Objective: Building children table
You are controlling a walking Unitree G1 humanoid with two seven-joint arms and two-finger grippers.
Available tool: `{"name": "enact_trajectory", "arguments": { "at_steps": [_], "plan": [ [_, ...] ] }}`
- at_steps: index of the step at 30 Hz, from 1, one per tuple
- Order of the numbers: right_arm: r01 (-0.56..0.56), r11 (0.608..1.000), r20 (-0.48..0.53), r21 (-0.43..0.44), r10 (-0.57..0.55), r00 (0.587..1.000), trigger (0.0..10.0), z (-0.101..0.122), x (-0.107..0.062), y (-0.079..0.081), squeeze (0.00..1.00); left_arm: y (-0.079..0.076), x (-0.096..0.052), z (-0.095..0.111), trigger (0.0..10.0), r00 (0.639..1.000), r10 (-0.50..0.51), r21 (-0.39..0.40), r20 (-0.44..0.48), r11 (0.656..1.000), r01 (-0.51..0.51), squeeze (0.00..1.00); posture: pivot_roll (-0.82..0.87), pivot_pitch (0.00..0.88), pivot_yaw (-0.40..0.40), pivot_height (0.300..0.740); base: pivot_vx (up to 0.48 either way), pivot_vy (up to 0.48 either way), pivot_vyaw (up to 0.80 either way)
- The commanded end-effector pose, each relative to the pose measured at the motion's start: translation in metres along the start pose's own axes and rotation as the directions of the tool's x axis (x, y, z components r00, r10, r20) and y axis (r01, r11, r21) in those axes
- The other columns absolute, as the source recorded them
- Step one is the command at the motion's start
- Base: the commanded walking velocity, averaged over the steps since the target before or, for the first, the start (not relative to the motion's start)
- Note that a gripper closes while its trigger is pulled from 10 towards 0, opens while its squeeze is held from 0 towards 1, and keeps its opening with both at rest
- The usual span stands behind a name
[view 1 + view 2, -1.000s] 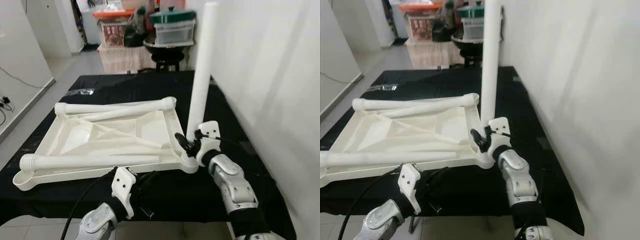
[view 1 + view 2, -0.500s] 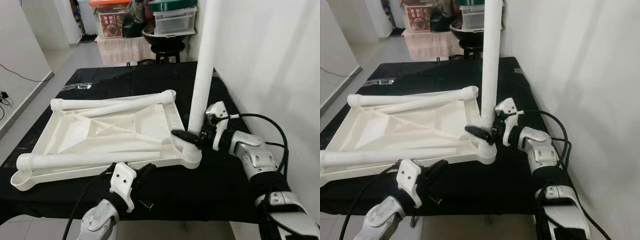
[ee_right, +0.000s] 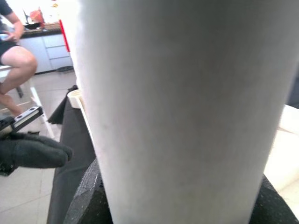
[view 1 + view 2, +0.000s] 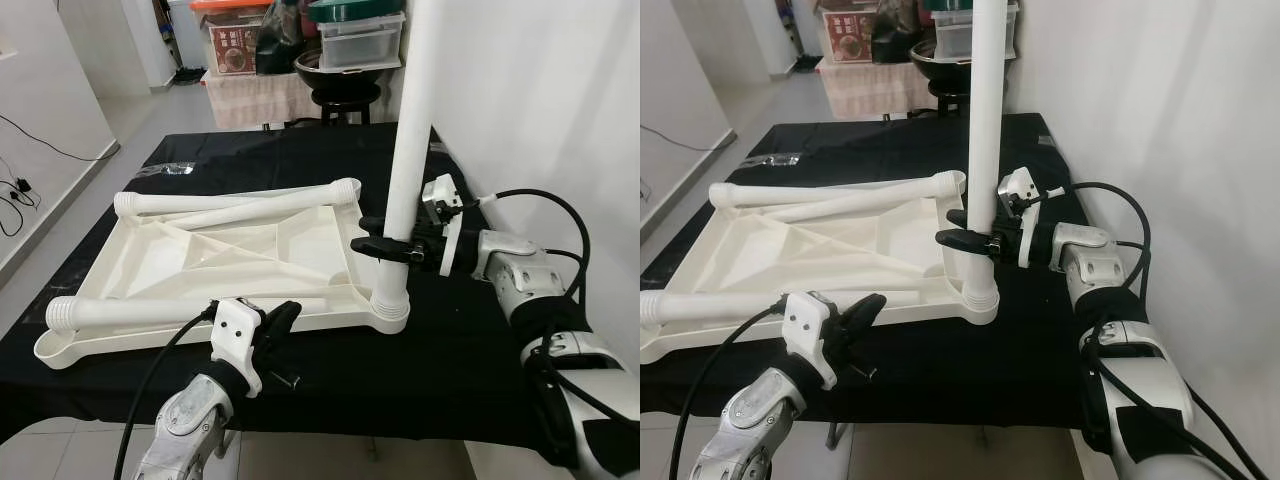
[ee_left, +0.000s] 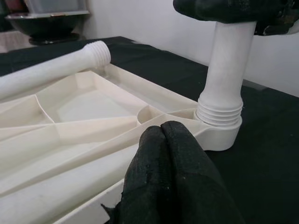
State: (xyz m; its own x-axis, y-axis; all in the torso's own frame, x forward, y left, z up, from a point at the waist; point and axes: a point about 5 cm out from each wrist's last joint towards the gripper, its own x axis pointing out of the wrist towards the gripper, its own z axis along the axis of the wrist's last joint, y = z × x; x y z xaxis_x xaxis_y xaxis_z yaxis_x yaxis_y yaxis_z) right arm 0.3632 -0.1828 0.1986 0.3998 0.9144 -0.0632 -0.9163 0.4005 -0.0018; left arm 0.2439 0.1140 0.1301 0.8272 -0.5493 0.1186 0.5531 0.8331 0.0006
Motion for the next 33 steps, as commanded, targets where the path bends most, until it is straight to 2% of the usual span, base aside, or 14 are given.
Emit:
{"name": "enact_trajectory", "arguments": {
  "at_steps": [1, 8, 9, 10, 12, 13, 17, 22, 24, 25, 26, 28, 29, 33],
  "plan": [
    [-0.002, 0.999, -0.045, 0.033, 0.003, 0.999, 0.0, -0.017, -0.003, 0.005, 0.00, 0.004, -0.006, 0.000, 10.0, 0.999, 0.030, 0.007, -0.014, 1.000, -0.030, 0.00, -0.05, 0.000, 0.032, 0.740, 0.000, 0.000, 0.00],
    [0.003, 1.000, -0.056, 0.029, -0.002, 0.998, 0.0, -0.020, -0.004, 0.003, 0.00, 0.005, -0.007, 0.001, 10.0, 0.999, 0.043, 0.003, -0.019, 0.999, -0.043, 0.00, -0.05, 0.000, 0.032, 0.740, 0.000, 0.000, 0.00],
    [0.264, 0.963, -0.072, 0.051, -0.260, 0.963, 0.0, -0.054, 0.028, 0.027, 0.00, 0.005, -0.008, 0.001, 10.0, 0.999, 0.028, -0.001, -0.025, 1.000, -0.028, 0.00, -0.06, 0.000, 0.054, 0.740, 0.000, 0.000, 0.00],
    [0.264, 0.963, -0.072, 0.051, -0.260, 0.963, 0.0, -0.054, 0.028, 0.027, 0.00, 0.005, -0.008, 0.001, 10.0, 0.999, 0.028, -0.001, -0.025, 1.000, -0.028, 0.00, -0.06, 0.000, 0.054, 0.740, 0.000, 0.000, 0.00],
    [0.640, 0.766, -0.083, 0.050, -0.636, 0.767, 0.0, -0.066, 0.036, 0.042, 0.00, 0.005, -0.007, -0.001, 10.0, 0.999, -0.020, -0.020, -0.045, 1.000, 0.019, 0.00, -0.09, 0.000, 0.063, 0.740, 0.000, 0.000, 0.00],
    [0.692, 0.721, -0.086, 0.038, -0.688, 0.721, 0.0, -0.068, 0.036, 0.045, 0.00, 0.004, -0.006, -0.002, 10.0, 0.998, -0.043, -0.023, -0.050, 0.999, 0.042, 0.00, -0.09, 0.000, 0.044, 0.740, 0.000, 0.000, 0.00],
    [0.657, 0.754, -0.111, 0.006, -0.653, 0.749, 0.0, -0.072, 0.043, 0.049, 0.00, 0.003, -0.004, -0.004, 10.0, 0.997, -0.050, -0.031, -0.051, 0.998, 0.048, 0.00, -0.09, 0.000, 0.047, 0.740, 0.000, 0.000, 0.00],
    [0.685, 0.728, -0.090, 0.029, -0.681, 0.727, 0.2, -0.066, 0.040, 0.041, 0.00, 0.003, -0.004, -0.005, 10.0, 0.998, -0.032, -0.036, -0.050, 0.999, 0.030, 0.00, -0.08, 0.000, 0.043, 0.740, 0.000, 0.000, 0.00],
    [0.701, 0.713, -0.092, 0.021, -0.697, 0.712, 8.6, -0.062, 0.038, 0.039, 0.00, 0.003, -0.003, -0.005, 10.0, 0.997, -0.049, -0.036, -0.057, 0.998, 0.047, 0.00, -0.08, 0.000, 0.043, 0.740, 0.000, 0.000, 0.00],
    [0.713, 0.701, -0.093, 0.017, -0.709, 0.699, 8.6, -0.060, 0.038, 0.040, 0.00, 0.002, -0.002, -0.005, 10.0, 0.997, -0.055, -0.036, -0.060, 0.998, 0.053, 0.00, -0.08, 0.000, 0.042, 0.740, 0.000, 0.000, 0.00],
    [0.698, 0.716, -0.068, 0.022, -0.695, 0.716, 10.0, -0.053, 0.040, 0.041, 0.00, 0.002, -0.002, -0.005, 10.0, 0.996, -0.058, -0.039, -0.062, 0.998, 0.056, 0.00, -0.08, 0.000, 0.044, 0.740, 0.000, 0.000, 0.00],
    [0.682, 0.731, -0.047, 0.018, -0.681, 0.731, 10.0, -0.047, 0.041, 0.041, 0.00, 0.002, -0.002, -0.005, 10.0, 0.996, -0.059, -0.041, -0.063, 0.998, 0.057, 0.00, -0.08, 0.000, 0.047, 0.740, 0.000, 0.000, 0.00],
    [0.616, 0.787, -0.014, 0.015, -0.616, 0.788, 10.0, -0.038, 0.043, 0.040, 1.00, 0.002, -0.002, -0.006, 10.0, 0.996, -0.061, -0.047, -0.063, 0.997, 0.058, 0.00, -0.07, 0.000, 0.044, 0.740, 0.000, 0.000, 0.00],
    [0.465, 0.885, 0.051, 0.023, -0.466, 0.883, 10.0, -0.022, 0.046, 0.036, 1.00, 0.001, -0.001, -0.006, 10.0, 0.995, -0.070, -0.053, -0.064, 0.996, 0.066, 0.00, -0.06, 0.000, 0.039, 0.740, 0.000, 0.000, 0.00]
  ]
}}
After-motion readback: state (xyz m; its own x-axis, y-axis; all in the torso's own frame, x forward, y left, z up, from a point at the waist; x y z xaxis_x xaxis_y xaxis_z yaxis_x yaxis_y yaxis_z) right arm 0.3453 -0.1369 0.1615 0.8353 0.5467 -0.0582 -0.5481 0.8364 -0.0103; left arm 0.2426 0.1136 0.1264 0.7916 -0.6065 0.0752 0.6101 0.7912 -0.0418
